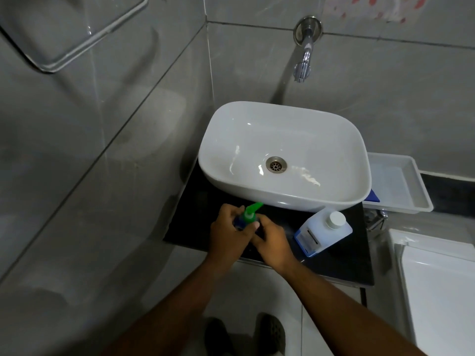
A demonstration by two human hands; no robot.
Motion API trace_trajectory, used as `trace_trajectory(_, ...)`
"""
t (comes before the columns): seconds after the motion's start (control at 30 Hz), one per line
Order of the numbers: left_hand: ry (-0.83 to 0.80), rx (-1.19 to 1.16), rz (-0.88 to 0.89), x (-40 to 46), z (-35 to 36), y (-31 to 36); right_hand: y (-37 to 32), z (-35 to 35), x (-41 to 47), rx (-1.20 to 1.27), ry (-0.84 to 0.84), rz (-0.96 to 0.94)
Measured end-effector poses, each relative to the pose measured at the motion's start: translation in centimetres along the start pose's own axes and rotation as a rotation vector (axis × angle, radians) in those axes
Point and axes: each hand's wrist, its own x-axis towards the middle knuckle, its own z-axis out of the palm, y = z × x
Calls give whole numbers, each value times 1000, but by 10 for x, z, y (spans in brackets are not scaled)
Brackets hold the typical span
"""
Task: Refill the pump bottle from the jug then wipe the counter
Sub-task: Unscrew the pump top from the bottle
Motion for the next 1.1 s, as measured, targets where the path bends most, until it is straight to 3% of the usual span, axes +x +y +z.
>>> trace_trajectory(0.17, -68, -39, 28, -1, 2, -3, 0, -2, 3, -3, -8, -4)
trace_trajectory(0.33, 27, -86, -31, 3, 3, -6, 1, -1, 3, -6, -6, 0)
trace_trajectory(0.97, -31, -139, -26, 4, 4, -1, 3, -2, 7, -27, 14, -38)
trace_trajectory(1.1, 17, -127, -24, 5, 5, 1, 2, -2, 7, -20, 16, -44)
